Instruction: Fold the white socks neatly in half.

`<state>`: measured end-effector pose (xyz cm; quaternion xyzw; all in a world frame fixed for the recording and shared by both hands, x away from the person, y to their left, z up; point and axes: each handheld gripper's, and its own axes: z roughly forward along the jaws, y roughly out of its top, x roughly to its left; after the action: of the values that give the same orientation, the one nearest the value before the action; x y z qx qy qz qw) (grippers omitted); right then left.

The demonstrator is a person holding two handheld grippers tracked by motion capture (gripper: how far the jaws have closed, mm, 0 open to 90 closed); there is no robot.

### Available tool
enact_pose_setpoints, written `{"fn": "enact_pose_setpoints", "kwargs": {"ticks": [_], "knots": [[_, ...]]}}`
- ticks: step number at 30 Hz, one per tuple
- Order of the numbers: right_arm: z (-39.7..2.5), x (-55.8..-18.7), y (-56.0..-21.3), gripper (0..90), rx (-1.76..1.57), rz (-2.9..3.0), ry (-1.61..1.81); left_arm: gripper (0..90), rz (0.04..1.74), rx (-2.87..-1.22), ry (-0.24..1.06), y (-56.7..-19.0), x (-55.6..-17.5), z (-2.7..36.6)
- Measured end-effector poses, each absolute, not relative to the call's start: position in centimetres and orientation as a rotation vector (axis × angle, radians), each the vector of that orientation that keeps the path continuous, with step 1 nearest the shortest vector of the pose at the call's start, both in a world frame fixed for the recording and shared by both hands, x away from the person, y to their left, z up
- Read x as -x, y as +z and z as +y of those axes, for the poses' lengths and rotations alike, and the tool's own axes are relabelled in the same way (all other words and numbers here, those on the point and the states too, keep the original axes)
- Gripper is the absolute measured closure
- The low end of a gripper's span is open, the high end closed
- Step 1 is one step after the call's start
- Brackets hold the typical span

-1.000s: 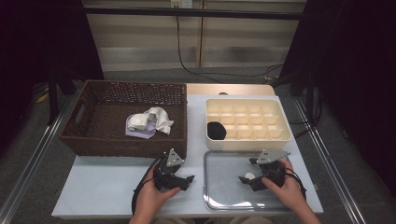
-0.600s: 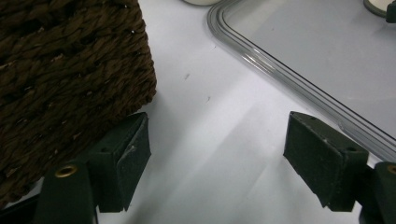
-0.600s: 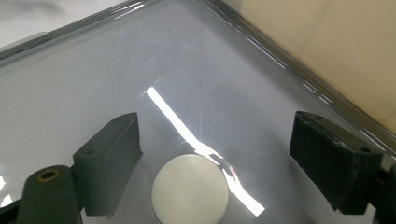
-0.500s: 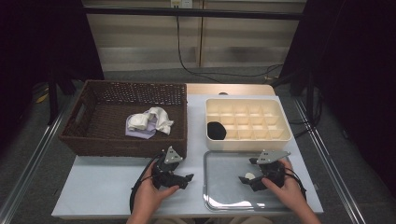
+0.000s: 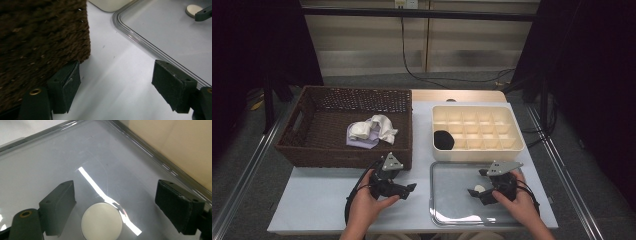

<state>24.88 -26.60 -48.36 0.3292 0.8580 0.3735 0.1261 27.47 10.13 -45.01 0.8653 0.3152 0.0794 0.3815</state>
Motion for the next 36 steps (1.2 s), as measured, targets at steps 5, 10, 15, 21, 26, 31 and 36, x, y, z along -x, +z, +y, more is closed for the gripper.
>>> {"fn": "enact_pose_setpoints", "kwargs": {"ticks": [5, 10, 15, 21, 26, 31, 36], "knots": [[-26.6, -24.9, -48.4, 16.1, -0.956, 2.498, 1.088, 22.9, 0.806, -2.204, 0.21, -44.1, -27.7, 10.8], [-26.6, -24.9, -48.4, 16.1, -0.957, 2.498, 1.087, 23.0, 0.792, -2.213, 0.198, -43.3, -27.7, 10.9], [-26.6, -24.9, -48.4, 16.1, -0.957, 2.498, 1.087, 23.0, 0.778, -2.235, 0.175, -42.6, -27.8, 11.0], [-26.6, -24.9, -48.4, 16.1, -0.956, 2.497, 1.087, 23.0, 0.773, -2.241, 0.177, -41.4, -27.9, 11.2], [-26.6, -24.9, -48.4, 16.1, -0.959, 2.497, 1.087, 23.0, 0.763, -2.238, 0.177, -40.3, -28.1, 11.6], [-26.6, -24.9, -48.4, 16.1, -0.958, 2.496, 1.087, 23.0, 0.767, -2.236, 0.168, -39.2, -28.3, 12.0], [-26.6, -24.9, -48.4, 16.1, -0.957, 2.497, 1.086, 23.0, 0.771, -2.243, 0.173, -38.0, -28.5, 12.4]]}}
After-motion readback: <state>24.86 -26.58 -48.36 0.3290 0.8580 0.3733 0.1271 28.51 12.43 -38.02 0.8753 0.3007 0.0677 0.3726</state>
